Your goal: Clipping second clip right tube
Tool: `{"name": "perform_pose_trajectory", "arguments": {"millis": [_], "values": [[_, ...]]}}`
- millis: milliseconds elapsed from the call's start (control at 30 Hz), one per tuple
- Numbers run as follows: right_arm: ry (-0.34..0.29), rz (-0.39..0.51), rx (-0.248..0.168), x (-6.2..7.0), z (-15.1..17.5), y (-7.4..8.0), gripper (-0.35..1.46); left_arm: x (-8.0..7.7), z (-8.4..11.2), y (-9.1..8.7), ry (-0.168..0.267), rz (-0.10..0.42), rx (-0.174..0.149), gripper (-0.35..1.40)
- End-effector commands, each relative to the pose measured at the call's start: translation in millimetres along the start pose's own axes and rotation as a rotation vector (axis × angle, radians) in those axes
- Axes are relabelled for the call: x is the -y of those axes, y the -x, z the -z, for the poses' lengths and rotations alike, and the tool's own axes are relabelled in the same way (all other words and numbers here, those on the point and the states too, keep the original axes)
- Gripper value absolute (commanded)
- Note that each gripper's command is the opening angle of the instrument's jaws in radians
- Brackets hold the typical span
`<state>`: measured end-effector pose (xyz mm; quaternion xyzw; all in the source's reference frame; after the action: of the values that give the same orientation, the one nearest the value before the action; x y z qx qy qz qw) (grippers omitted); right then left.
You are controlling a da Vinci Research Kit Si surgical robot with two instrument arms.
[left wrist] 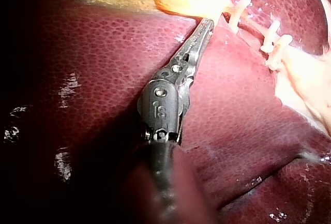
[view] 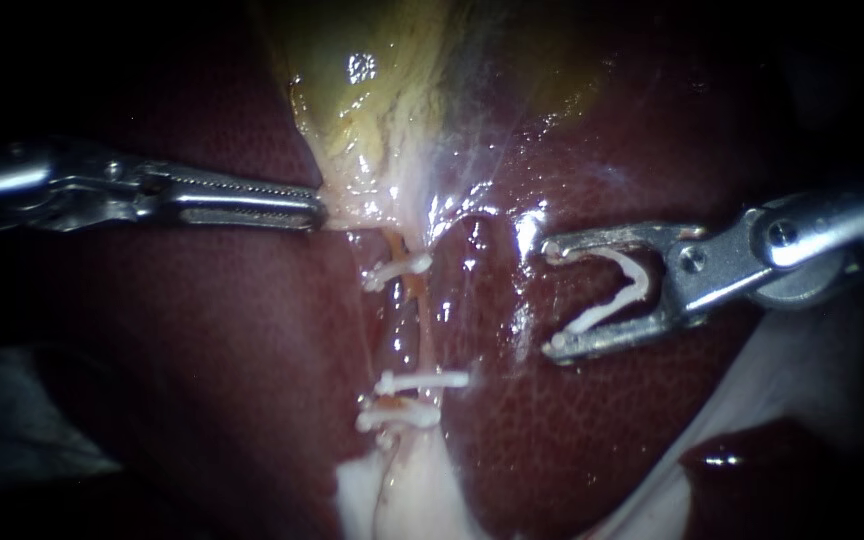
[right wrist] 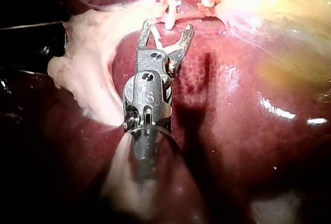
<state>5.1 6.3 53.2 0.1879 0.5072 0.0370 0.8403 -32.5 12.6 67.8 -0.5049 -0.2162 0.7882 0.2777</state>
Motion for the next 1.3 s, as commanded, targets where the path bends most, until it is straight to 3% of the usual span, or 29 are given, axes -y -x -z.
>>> {"name": "perform_pose_trajectory", "arguments": {"millis": [33, 267, 433, 567, 833, 1033, 1300], "values": [[0.000, 0.000, 0.000, 0.0, 0.0, 0.0, 0.49, -0.1, 0.5, -0.4, 0.003, 0.000, 0.001, -0.35], [-0.006, 0.000, -0.002, 0.0, 0.0, 0.0, 0.49, -0.9, 4.5, -2.6, 0.021, 0.018, -0.013, -0.35], [-0.011, -0.006, -0.003, 0.0, -0.2, -0.1, 0.49, -1.5, 6.5, -4.4, 0.025, 0.011, -0.040, -0.35], [-0.021, -0.018, -0.005, 0.0, -0.5, -0.2, 0.49, -2.0, 6.9, -5.2, 0.027, 0.004, -0.052, -0.35], [-0.054, -0.084, -0.010, 0.4, -3.2, 0.5, 0.49, -2.1, 7.0, -5.2, 0.027, 0.004, -0.052, -0.35], [-0.076, -0.192, -0.006, 0.3, -7.2, 2.4, 0.49, -2.1, 7.0, -5.2, 0.027, 0.004, -0.052, -0.35], [-0.115, -0.321, 0.004, -1.0, -12.0, 5.4, 0.49, -2.1, 6.9, -5.2, 0.026, 0.003, -0.052, -0.35]]}}
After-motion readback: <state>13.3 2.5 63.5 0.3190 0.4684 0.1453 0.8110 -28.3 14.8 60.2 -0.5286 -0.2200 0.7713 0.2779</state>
